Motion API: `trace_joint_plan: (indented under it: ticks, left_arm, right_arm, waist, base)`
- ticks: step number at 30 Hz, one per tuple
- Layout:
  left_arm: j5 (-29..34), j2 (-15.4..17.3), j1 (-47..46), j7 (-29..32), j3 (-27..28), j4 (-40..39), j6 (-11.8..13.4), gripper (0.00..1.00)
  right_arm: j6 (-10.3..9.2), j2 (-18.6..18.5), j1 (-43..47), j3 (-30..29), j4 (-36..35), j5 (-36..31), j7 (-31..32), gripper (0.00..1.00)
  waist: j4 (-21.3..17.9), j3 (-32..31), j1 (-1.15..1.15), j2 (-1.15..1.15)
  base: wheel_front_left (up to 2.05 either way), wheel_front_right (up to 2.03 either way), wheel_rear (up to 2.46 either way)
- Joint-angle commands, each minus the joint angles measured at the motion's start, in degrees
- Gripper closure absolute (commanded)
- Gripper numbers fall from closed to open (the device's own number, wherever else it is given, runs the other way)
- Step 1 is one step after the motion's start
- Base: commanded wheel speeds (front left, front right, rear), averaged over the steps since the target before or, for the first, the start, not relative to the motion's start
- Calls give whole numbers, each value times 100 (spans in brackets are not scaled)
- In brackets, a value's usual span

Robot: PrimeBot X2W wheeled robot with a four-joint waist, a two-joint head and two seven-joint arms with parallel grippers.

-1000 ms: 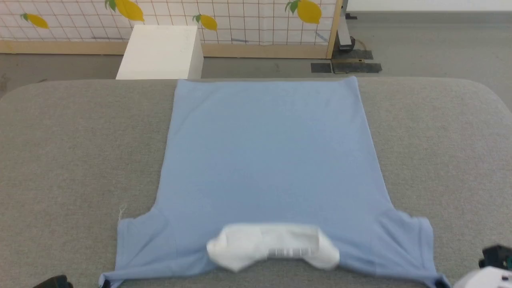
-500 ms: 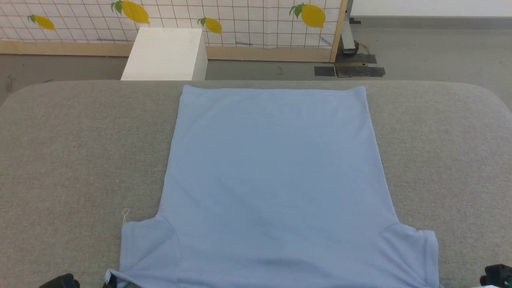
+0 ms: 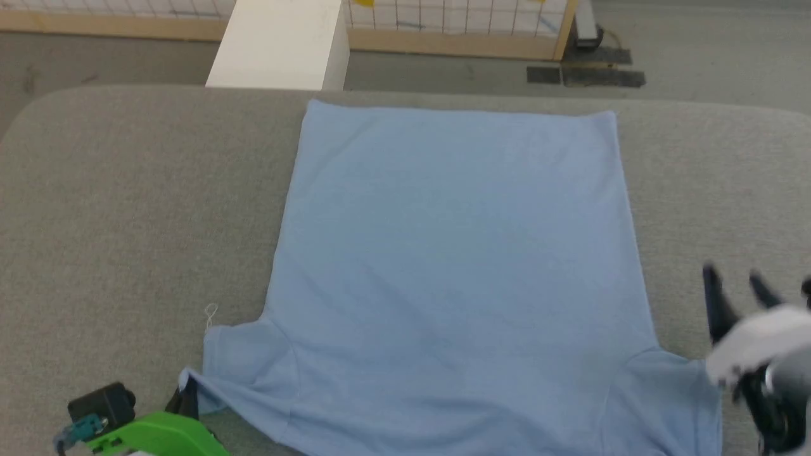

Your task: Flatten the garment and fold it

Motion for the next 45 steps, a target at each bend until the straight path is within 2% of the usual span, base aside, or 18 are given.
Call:
trace_joint_plan:
  ticks: [1,4,10,16,21,25,30,34,35,36,38,40,43,45]
  left_arm:
    - [74,32,-175,-19,-24,-75,-24,100]
    - [152,23,-314,-47,-88,-194,-33,100]
    - [273,-59,-671,-128,-207,-450,-75,100]
    - [390,-128,-925,-211,-290,-516,-58,100]
    - [412,-238,-1148,-319,-357,-460,-132,100]
    - [416,-319,-1292,-396,-426,-389,-221,100]
    - [406,-380,-1380,-464,-474,-305,-291,100]
    - [396,-404,-1401,-489,-507,-252,-324,100]
    - [393,-405,-1402,-488,-514,-240,-331,100]
    - [389,-408,-1405,-488,-521,-225,-336,100]
    - [381,-416,-1414,-482,-534,-197,-339,100]
    - [369,-422,-1421,-484,-540,-174,-349,100]
    - [374,-412,-1419,-490,-553,-125,-352,100]
    - [372,-404,-1397,-488,-557,-94,-345,100]
  right_arm:
    - [-8,1,-412,-13,18,-131,-120,0]
    - [-8,-117,-1166,29,306,-286,-211,0]
    - [-8,-676,-2778,218,1133,-424,-279,0]
    - [-8,-999,-4244,137,2128,-679,-71,0]
    - [-8,-1169,-5142,-11,2773,-1034,525,0]
    - [-8,-1223,-5601,-230,3043,-1349,1301,0]
    - [-8,-1194,-5875,-442,3014,-1706,2248,0]
    - [-8,-1197,-5852,-352,2848,-1940,2978,0]
    - [-8,-1199,-5822,-311,2803,-1952,3129,15]
    - [-8,-1201,-5779,-255,2738,-1941,3289,57]
    - [-8,-1226,-5666,-161,2602,-1887,3495,76]
    - [-8,-1294,-5509,-5,2425,-1815,3513,100]
    - [-8,-1452,-5164,221,2135,-1701,3062,100]
    - [-8,-1572,-4901,317,1995,-1645,2505,100]
  waist:
    - [228,324,0,35]
    - [369,607,0,35]
    - [691,1293,0,35]
    - [849,1996,0,35]
    - [986,2509,0,35]
    - [1060,2785,0,35]
    - [1108,2946,0,35]
    - [1124,2981,0,35]
    - [1121,2977,0,35]
    - [1117,2964,0,35]
    - [1111,2917,0,35]
    - [1099,2840,0,35]
    - [1069,2623,0,35]
    - [1043,2458,0,35]
  base:
    - [0,0,0]
    - [0,0,0]
    - [0,0,0]
    - [0,0,0]
    - [0,0,0]
    - [0,0,0]
    - [0,0,0]
    - [0,0,0]
    - [0,0,0]
    - [0,0,0]
    - [0,0,0]
    - [0,0,0]
    - [0,0,0]
    - [0,0,0]
